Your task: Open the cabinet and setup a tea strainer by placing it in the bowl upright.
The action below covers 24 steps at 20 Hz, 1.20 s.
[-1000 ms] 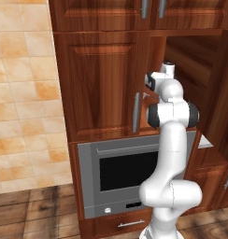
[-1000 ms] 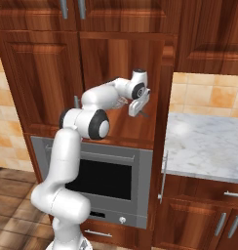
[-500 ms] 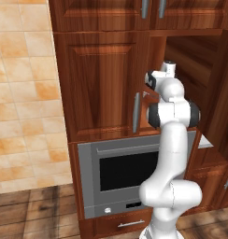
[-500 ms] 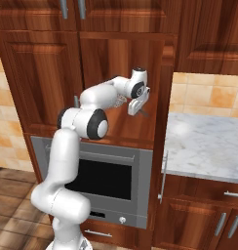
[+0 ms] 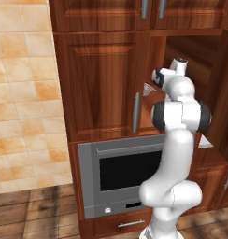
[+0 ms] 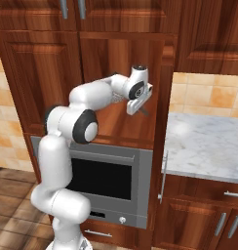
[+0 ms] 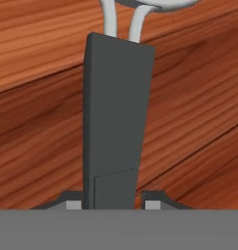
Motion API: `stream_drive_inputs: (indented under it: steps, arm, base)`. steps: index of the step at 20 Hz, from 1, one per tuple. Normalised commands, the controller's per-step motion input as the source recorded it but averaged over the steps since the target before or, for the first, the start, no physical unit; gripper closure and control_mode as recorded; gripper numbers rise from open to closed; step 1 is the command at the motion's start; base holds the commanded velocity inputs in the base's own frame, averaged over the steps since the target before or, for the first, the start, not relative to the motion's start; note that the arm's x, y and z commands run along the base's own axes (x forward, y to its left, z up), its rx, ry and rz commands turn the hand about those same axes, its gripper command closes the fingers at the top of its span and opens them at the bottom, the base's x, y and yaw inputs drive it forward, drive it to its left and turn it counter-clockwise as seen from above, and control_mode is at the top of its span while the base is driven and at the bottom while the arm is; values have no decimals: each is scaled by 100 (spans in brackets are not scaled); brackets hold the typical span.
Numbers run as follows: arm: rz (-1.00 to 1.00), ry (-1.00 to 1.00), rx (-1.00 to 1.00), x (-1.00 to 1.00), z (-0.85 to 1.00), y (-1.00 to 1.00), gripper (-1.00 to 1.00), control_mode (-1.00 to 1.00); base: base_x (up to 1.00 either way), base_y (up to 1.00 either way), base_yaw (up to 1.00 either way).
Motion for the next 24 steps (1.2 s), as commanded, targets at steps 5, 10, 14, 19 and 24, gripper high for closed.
stream_drive_inputs:
  steps: [5,10,14,19,24]
  arm:
    - [-18,-12,-14,-75,28,0,100,-100]
    - [-9,-9,-10,-78,38,0,100,-100]
    - [-6,-8,-6,-87,42,0,100,-100]
    - [-8,-8,-8,-92,47,0,100,-100]
    - [-7,0,-11,-74,58,0,100,-100]
  base:
    - [0,0,0]
    - [0,0,0]
    - [0,0,0]
    - [0,0,0]
    - [0,0,0]
